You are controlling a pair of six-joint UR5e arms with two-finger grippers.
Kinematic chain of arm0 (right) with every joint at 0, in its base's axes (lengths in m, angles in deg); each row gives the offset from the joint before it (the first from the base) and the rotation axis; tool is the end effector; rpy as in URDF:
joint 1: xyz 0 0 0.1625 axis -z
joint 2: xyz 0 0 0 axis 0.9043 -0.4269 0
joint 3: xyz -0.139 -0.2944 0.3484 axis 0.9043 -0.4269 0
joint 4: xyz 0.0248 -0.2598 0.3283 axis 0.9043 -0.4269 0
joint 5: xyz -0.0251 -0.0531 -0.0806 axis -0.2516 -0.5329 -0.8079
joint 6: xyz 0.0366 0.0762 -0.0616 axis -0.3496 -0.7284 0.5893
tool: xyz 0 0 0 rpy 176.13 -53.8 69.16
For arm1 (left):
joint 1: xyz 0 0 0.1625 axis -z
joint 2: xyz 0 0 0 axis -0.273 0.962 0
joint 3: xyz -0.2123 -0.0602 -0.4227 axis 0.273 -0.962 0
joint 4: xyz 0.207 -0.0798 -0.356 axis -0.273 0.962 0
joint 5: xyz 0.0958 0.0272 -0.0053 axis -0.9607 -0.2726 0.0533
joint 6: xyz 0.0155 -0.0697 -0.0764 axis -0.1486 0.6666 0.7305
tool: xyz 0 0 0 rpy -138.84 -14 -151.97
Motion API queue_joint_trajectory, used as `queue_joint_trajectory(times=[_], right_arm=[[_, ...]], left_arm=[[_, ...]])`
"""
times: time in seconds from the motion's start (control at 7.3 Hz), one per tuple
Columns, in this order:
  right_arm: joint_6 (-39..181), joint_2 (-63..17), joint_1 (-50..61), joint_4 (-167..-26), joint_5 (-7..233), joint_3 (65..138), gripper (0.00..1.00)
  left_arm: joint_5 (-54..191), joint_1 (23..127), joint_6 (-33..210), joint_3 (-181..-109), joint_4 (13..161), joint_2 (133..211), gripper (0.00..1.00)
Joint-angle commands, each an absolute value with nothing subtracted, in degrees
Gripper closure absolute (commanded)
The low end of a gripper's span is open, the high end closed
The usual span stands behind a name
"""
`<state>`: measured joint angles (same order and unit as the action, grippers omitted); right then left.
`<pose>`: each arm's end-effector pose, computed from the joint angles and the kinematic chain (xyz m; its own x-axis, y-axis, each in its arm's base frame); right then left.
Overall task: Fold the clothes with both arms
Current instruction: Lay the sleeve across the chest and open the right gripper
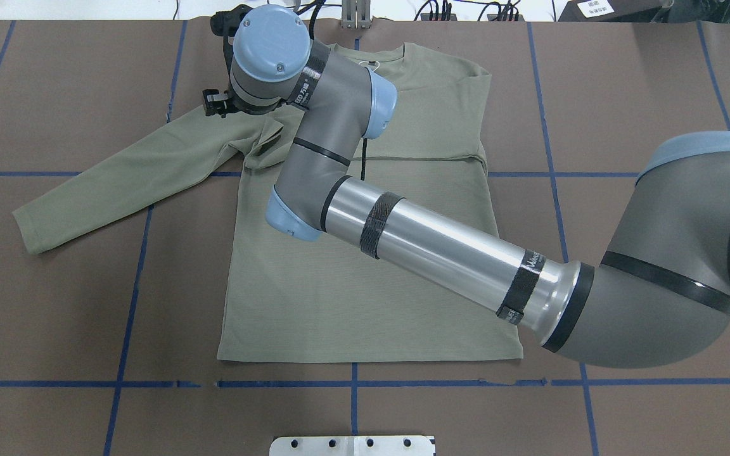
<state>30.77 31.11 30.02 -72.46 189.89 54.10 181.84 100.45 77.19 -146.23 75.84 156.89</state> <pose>-0.7063 -0.6288 0.0457 0.5071 -0.3076 0.8051 -0.1772 0.8770 0.4467 -0.0073 -0.5555 0.6233 0.6853 0.2735 -0.6750 -0.0459 0.9412 0.3347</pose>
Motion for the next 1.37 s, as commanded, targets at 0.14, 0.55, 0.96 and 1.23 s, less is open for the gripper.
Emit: queue_joint_trajectory(times=[0.14, 0.55, 0.96, 1.23], right_arm=[[23.8, 30.9, 30.1, -77.6, 190.4, 55.6, 0.01], [24.5, 24.0, 26.1, -107.1, 200.8, 75.7, 0.0], [24.7, 13.8, 19.6, -118.6, 205.7, 89.5, 0.0], [33.2, 5.1, 15.7, -123.0, 208.4, 99.6, 0.0]], left_arm=[[181.5, 99.5, 86.3, -141.2, 85.3, 158.1, 0.0], [172.2, 88.9, 113.1, -138.2, 106.7, 154.7, 0.0], [159.3, 74.6, 135.4, -145.4, 109.6, 149.2, 0.01], [153.0, 67.4, 144.9, -146.4, 109.2, 148.0, 0.02]])
